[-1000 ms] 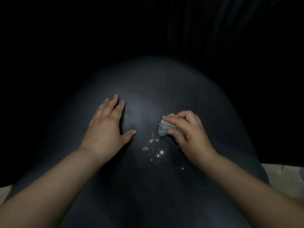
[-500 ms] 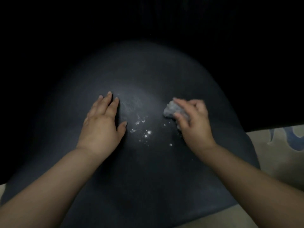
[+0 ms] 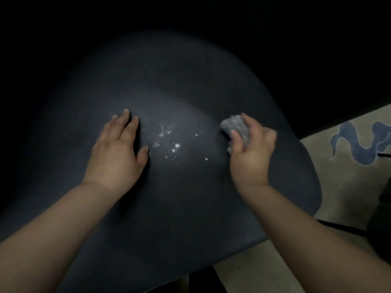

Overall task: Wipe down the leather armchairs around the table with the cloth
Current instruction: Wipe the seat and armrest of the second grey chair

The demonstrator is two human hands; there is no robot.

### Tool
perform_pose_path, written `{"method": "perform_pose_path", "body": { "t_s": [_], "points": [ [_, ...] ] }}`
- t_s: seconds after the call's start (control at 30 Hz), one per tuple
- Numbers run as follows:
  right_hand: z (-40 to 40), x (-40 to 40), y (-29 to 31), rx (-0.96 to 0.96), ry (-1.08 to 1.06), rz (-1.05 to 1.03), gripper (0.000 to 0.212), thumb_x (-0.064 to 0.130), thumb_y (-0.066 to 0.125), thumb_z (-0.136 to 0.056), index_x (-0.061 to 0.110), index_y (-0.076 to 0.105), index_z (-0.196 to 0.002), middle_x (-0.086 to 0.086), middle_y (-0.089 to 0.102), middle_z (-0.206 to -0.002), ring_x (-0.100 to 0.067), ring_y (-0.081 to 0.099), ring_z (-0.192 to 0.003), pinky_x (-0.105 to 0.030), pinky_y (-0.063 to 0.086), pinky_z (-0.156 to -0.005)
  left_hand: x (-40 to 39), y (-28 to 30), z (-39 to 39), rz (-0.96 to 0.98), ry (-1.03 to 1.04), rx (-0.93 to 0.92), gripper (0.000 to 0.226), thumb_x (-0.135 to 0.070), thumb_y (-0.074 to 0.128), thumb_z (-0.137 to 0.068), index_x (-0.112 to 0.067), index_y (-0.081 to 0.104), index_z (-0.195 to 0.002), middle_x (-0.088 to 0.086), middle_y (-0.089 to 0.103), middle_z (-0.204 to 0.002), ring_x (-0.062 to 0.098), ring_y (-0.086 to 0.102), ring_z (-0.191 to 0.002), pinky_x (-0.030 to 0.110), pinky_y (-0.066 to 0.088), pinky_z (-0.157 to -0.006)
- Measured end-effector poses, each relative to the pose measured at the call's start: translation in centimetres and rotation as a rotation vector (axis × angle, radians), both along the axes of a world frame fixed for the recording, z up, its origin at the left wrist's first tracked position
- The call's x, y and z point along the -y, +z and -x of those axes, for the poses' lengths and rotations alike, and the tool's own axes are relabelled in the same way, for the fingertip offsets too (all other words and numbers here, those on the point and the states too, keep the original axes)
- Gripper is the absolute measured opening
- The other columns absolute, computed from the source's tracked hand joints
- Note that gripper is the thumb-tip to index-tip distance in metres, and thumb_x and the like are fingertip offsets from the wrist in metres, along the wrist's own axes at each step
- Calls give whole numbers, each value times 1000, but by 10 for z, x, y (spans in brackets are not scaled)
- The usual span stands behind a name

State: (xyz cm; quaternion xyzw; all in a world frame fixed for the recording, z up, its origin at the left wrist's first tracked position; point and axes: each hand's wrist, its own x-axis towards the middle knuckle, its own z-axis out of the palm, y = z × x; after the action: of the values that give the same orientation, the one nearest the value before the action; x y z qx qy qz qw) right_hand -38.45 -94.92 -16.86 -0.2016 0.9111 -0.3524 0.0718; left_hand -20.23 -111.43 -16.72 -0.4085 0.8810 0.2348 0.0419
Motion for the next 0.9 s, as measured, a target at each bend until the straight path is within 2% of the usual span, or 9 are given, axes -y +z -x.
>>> {"method": "perform_pose_path", "body": {
  "t_s": [0.07,0.23,0.37,0.43,0.53,0.63,0.7,0.83,0.9],
  "points": [
    [4,-22,2,2,-133,-39,46,14,60,-89,16,50,-134,-16,39,-116,-28,45,-108,-21,31,-97,-2,1,-7,-4,-28,17,68,-31,59,-90,-15,30,-149,1,18,-159,23,12,-146,45,20,-117],
    [-54,-8,-8,-14,-286,-40,46,9,64,-87,11,54,-131,-24,44,-109,-36,47,-96,-37,37,-93,-12,0,-16,-2,-39,12,67,-29,58,-90,-13,32,-149,4,21,-158,26,15,-145,47,21,-117],
    [-82,21,-7,77,-222,117,45,13,61,-89,19,52,-133,-8,38,-109,-22,45,-98,-25,36,-93,-15,-2,-18,9,-38,1,66,-31,57,-90,-13,32,-148,4,21,-158,25,16,-145,47,21,-116],
    [-66,9,-8,25,-290,144,44,14,60,-91,16,52,-133,-9,36,-108,-18,42,-98,-19,32,-92,-13,-3,-18,10,-52,0,66,-33,56,-91,-14,32,-149,3,21,-158,25,15,-145,46,21,-117],
    [-45,-17,-8,-29,-414,96,46,15,59,-91,12,49,-136,-12,36,-109,-23,44,-101,-21,34,-94,-12,-3,-20,0,-59,3,66,-34,55,-91,-15,30,-149,2,19,-159,23,13,-146,44,19,-117],
    [-54,-7,-14,-14,-364,19,50,13,62,-89,13,47,-137,-18,42,-112,-32,45,-103,-37,38,-99,-14,-3,-18,-3,-46,-15,65,-31,56,-91,-14,30,-149,3,19,-159,24,13,-146,41,16,-118],
    [-62,13,-16,0,-306,4,53,13,63,-87,16,47,-137,-18,44,-114,-31,45,-104,-45,38,-99,-15,-3,-18,-2,-36,-27,65,-30,56,-91,-13,31,-148,4,20,-159,25,14,-145,41,16,-118],
    [-67,37,-13,52,-11,53,52,15,62,-88,20,48,-137,-12,41,-116,-25,43,-107,-46,38,-100,-15,-5,-19,-4,-30,-26,66,-33,55,-91,-16,30,-149,1,18,-159,23,13,-145,41,17,-117],
    [-54,45,-8,33,59,102,49,15,61,-88,21,50,-135,-13,40,-115,-27,44,-108,-44,38,-101,-14,-4,-20,-7,-30,-28,66,-34,55,-90,-18,29,-150,-1,17,-159,20,11,-145,41,18,-114]
  ]
}}
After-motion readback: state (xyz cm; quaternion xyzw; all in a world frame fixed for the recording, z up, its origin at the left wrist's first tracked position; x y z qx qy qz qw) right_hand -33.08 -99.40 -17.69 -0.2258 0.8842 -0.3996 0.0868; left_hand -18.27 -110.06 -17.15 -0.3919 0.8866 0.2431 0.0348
